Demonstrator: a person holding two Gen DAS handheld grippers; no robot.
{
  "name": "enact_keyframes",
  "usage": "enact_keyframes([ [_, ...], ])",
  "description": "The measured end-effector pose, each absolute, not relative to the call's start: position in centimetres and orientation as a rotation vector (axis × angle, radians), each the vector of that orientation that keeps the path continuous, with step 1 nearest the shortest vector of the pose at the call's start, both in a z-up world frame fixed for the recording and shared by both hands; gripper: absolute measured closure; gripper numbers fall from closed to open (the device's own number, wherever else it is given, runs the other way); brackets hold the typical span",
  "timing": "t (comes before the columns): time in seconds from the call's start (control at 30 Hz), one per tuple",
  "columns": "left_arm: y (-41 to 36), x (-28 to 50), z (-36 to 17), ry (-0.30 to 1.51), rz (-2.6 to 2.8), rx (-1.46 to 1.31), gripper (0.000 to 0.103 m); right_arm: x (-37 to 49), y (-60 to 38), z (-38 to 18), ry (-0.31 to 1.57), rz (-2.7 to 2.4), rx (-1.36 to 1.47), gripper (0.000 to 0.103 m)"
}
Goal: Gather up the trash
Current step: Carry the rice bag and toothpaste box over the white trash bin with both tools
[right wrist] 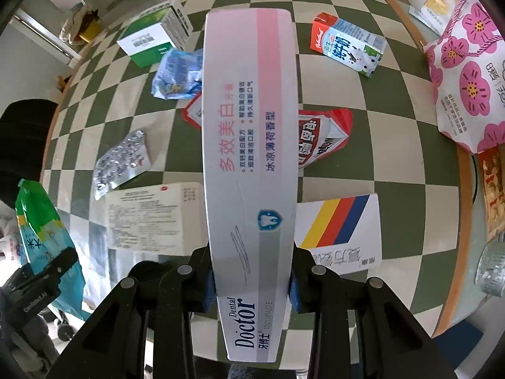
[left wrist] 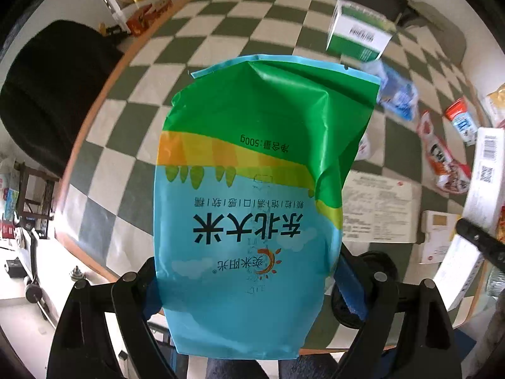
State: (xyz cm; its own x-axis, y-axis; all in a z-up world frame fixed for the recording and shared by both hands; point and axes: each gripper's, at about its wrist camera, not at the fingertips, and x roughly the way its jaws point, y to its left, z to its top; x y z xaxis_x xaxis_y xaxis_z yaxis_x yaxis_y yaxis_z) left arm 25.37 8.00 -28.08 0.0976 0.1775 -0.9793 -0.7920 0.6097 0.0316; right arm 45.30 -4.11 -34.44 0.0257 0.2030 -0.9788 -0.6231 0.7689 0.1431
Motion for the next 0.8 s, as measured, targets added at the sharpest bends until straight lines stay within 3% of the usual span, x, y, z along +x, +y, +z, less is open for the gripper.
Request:
enact_keyframes([
  [0.43, 9.3, 19.9, -20.4, 1.106, 0.704, -0.517, 0.015, 39.3, -6.1, -28.3, 1.331, 0.691, -0.275, 0.067],
  [0.8, 7.2, 10.0, -18.8, 1.104, 0.473, -0.421, 0.015, 23.6, -9.7, -26.2, 1.320, 0.627, -0.150, 0.067],
])
